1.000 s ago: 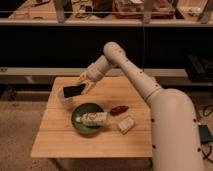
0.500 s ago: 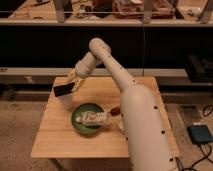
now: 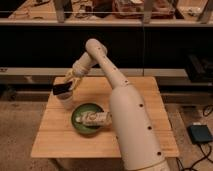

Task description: Place the eraser in the ceramic cup

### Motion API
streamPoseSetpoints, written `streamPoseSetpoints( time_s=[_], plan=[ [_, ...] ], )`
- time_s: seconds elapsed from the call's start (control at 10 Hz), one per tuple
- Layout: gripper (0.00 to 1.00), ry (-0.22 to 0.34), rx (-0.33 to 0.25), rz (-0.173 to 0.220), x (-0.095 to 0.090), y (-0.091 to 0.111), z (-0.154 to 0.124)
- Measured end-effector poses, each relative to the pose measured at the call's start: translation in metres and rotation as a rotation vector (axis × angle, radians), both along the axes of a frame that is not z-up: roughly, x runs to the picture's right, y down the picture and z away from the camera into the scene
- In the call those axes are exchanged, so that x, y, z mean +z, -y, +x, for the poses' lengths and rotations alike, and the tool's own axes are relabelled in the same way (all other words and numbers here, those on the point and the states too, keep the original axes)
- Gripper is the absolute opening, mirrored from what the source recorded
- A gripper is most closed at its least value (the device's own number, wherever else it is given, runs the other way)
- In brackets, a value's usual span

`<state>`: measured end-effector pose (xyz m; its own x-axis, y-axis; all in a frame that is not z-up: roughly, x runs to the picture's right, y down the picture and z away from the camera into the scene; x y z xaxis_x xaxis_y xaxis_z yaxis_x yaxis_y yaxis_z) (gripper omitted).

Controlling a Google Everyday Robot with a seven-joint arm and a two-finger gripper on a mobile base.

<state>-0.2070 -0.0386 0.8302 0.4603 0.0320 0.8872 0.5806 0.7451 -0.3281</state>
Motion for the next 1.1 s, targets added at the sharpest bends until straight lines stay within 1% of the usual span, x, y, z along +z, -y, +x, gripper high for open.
streamPoseSetpoints(
  time_s=[0.2, 0.3, 0.5, 0.8, 0.9, 1.0, 1.1],
  plan=[
    [0.72, -0.002, -0.010, 0.011, 0.002, -0.002, -0.003],
    [0.79, -0.001, -0.017, 0.012, 0.002, -0.004, -0.006],
    [0.80, 0.005, -0.030, 0.006, 0.001, -0.009, -0.009],
    [0.80, 0.018, -0.042, -0.031, -0.004, -0.018, -0.007],
    [0.80, 0.019, -0.042, -0.039, -0.005, -0.019, -0.003],
    [0.80, 0.010, -0.032, -0.047, -0.005, -0.017, 0.006],
    [0.80, -0.003, -0.022, -0.043, -0.004, -0.012, 0.016]
  ],
)
